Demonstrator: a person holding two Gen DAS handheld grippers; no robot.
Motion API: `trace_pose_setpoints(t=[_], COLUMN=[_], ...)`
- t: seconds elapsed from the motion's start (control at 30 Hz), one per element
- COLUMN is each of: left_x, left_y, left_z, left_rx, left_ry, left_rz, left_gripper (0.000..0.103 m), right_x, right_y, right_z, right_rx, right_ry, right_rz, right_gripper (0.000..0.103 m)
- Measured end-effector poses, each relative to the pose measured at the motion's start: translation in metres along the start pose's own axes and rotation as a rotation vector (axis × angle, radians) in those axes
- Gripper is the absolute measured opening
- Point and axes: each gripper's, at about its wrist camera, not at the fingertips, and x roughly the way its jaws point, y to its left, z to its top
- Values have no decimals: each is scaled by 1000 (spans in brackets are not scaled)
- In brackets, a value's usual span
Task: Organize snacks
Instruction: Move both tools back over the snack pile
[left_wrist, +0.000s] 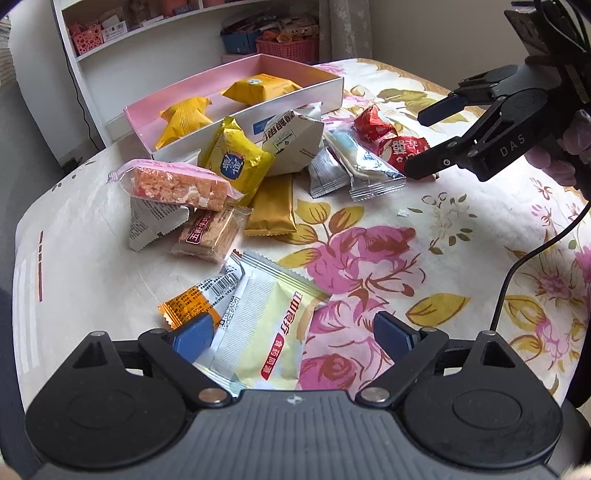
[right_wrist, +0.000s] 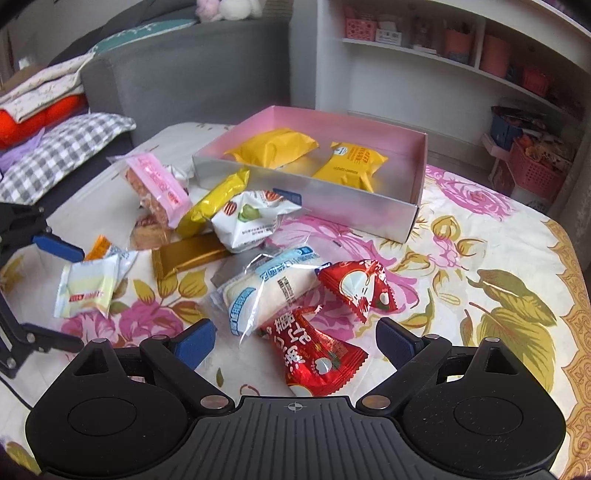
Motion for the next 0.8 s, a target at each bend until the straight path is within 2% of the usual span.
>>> trace_pose_setpoints(t=[0.27, 0.43, 0.8], left_x=[3, 8, 8], left_y=[-6, -9, 1], left_z=[-1, -1, 1], left_rx=[5, -3, -56], left_ry=[32, 53, 57], left_rz=[-66, -41, -7], left_gripper=[83, 76, 61], right_x=[13, 18, 21], right_y=[5, 6, 1], right_z=[-8, -12, -14], right_rx=[-61, -104, -114], right_ry=[25, 29, 13], right_rz=[-10, -33, -37], right_gripper=[95, 95, 93])
